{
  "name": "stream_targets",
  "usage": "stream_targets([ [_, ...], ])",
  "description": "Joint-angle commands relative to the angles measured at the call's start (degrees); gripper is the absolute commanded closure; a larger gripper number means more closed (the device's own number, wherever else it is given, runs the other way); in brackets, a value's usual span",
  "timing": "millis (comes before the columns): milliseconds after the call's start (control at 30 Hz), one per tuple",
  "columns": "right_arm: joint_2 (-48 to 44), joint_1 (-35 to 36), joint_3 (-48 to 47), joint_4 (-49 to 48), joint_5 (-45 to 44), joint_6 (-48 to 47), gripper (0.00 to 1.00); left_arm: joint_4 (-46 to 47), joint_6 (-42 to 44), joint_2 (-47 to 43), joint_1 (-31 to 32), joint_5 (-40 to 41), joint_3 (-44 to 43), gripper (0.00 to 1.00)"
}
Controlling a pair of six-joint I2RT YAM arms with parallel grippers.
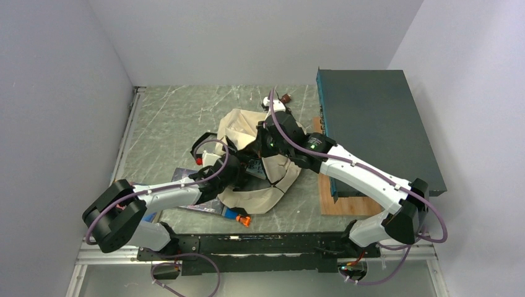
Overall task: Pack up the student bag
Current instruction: Place the book in the student bag.
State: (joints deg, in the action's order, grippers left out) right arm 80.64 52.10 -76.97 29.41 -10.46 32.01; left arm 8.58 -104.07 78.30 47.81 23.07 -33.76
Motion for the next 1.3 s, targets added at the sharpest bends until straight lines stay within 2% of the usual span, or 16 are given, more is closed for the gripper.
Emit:
stream_targets([
  [0, -2.7, -0.3, -0.4, -3.7, -2.1, 0.2, 1.0, 0.6, 8.2, -4.8, -0.1, -6.1, 1.3, 0.01],
  [167, -2.7, -0.3, -0.3, -3.2, -3.0, -1.1, 1.0, -1.7, 22.7, -9.5, -1.6, -13.2, 1.1, 0.0],
  [367, -2.9, -0.3, 0.1, -3.4, -2.5, -1.7, 1.0, -4.2, 34.8, -19.2, -4.5, -16.3, 5.2, 0.01],
  [433, -2.7, -0.3, -0.1, -3.2, -2.3, -1.9, 1.0, -7.8, 38.0, -22.6, -4.6, -15.7, 4.9, 0.09],
  [500, -2.6, -0.3, -0.1, -3.0, -2.2, -2.0, 1.0, -10.9, 42.3, -25.8, -4.5, -13.1, 5.3, 0.29],
  [567, -2.5, -0.3, 0.1, -3.3, -2.0, -2.0, 1.0, -10.7, 48.1, -27.6, -4.6, -10.4, 5.9, 0.42],
  [633, -2.4, -0.3, 0.2, -3.5, -1.5, -1.9, 1.0, -9.2, 55.4, -27.9, -4.7, -9.8, 5.7, 0.51],
  [700, -2.4, -0.3, 0.3, -3.6, -1.2, -1.7, 1.0, -6.3, 60.0, -26.8, -4.7, -8.5, 5.7, 0.56],
  [867, -2.5, -0.3, 0.0, -2.9, -1.1, -1.3, 1.0, -1.2, 63.0, -24.0, -5.0, 0.6, 7.3, 0.55],
  [1000, -3.0, -0.2, 0.5, -2.8, -1.0, -1.1, 1.0, 1.8, 62.7, -17.0, -5.9, 1.6, 5.1, 0.51],
  [1100, -3.0, -0.3, 0.7, -2.5, -1.2, -1.0, 1.0, 2.2, 60.4, -9.9, -6.8, -3.6, 1.8, 0.52],
  [1267, -2.3, -0.3, 0.7, -2.4, -1.1, -0.9, 1.0, 10.0, 58.4, -4.3, -6.9, -13.4, 1.8, 0.66],
])
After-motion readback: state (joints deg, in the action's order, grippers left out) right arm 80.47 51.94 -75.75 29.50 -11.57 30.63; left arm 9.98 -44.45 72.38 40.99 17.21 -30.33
